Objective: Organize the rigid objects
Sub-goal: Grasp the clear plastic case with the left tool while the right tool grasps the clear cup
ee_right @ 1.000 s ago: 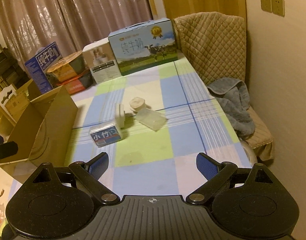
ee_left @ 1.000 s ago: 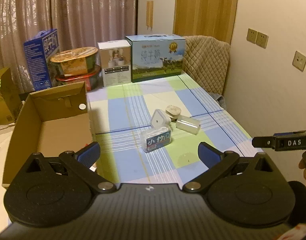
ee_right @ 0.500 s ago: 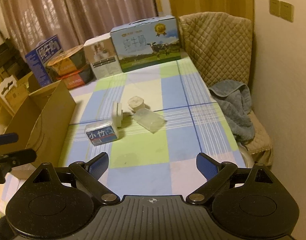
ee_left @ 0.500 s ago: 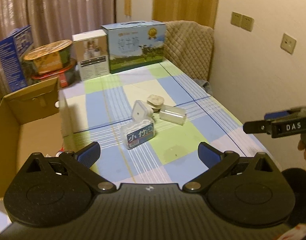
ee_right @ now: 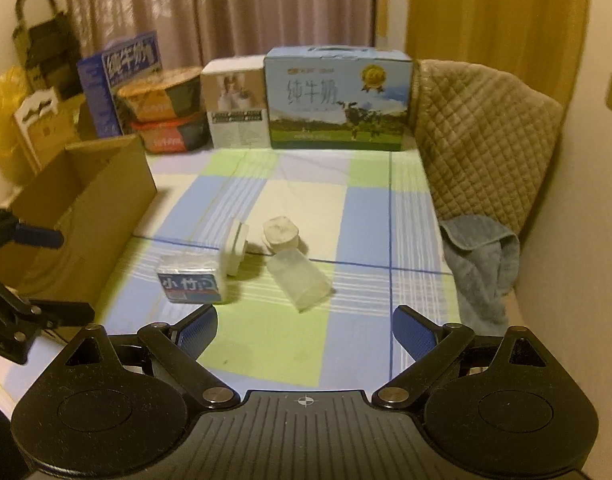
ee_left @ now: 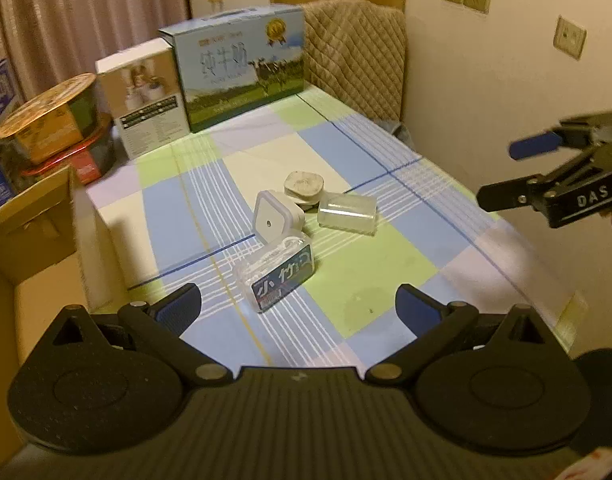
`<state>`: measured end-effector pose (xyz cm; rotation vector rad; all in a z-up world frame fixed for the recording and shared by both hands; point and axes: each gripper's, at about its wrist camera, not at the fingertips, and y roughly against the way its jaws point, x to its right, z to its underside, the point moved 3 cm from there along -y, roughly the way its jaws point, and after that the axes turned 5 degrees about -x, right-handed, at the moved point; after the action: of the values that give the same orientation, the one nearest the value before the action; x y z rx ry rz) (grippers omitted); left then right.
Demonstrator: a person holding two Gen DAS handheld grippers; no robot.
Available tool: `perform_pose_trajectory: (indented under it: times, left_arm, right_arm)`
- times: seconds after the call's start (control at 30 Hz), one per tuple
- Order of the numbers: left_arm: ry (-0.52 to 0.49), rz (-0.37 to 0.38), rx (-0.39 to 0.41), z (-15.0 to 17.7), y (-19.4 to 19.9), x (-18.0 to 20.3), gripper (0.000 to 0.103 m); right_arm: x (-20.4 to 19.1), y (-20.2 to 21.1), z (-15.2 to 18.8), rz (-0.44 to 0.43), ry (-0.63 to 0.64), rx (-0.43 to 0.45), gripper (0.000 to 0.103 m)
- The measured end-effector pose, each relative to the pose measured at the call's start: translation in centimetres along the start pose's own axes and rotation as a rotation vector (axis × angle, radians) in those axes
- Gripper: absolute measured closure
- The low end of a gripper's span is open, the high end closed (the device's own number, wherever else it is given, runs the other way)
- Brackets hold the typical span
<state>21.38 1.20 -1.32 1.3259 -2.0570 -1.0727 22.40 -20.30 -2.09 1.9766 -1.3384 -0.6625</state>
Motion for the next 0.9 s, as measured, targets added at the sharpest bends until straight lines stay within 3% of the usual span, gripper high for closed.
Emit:
perform_pose_trajectory:
  times: [0.23, 0.53, 0.7, 0.9]
  left_arm:
    - [-0.070, 0.035, -0.079, -2.0, -5.0, -0.6, 0.003]
    - [-0.122, 0.065, -0.207, -3.7, -10.8, -1.4, 0.019]
    - [-0.172, 0.069, -0.268, -4.0, -13.3, -1.4, 0.035]
    - [-0.209, 0.041, -0.286, -4.8, -14.5, -1.5, 0.038]
  right_arm:
    - [1.0, -5.8, -1.0, -0.033, 0.099, -0.068, 0.011]
    - [0.8, -11.4, -2.6, -0.058, 0.227, -0.116, 0.012]
    - [0.7, -14.0, -3.2, -0.064, 0.272, -0.150, 0.013]
    - [0.7, -17.4, -3.4, -0.036, 0.342, -0.214, 0.017]
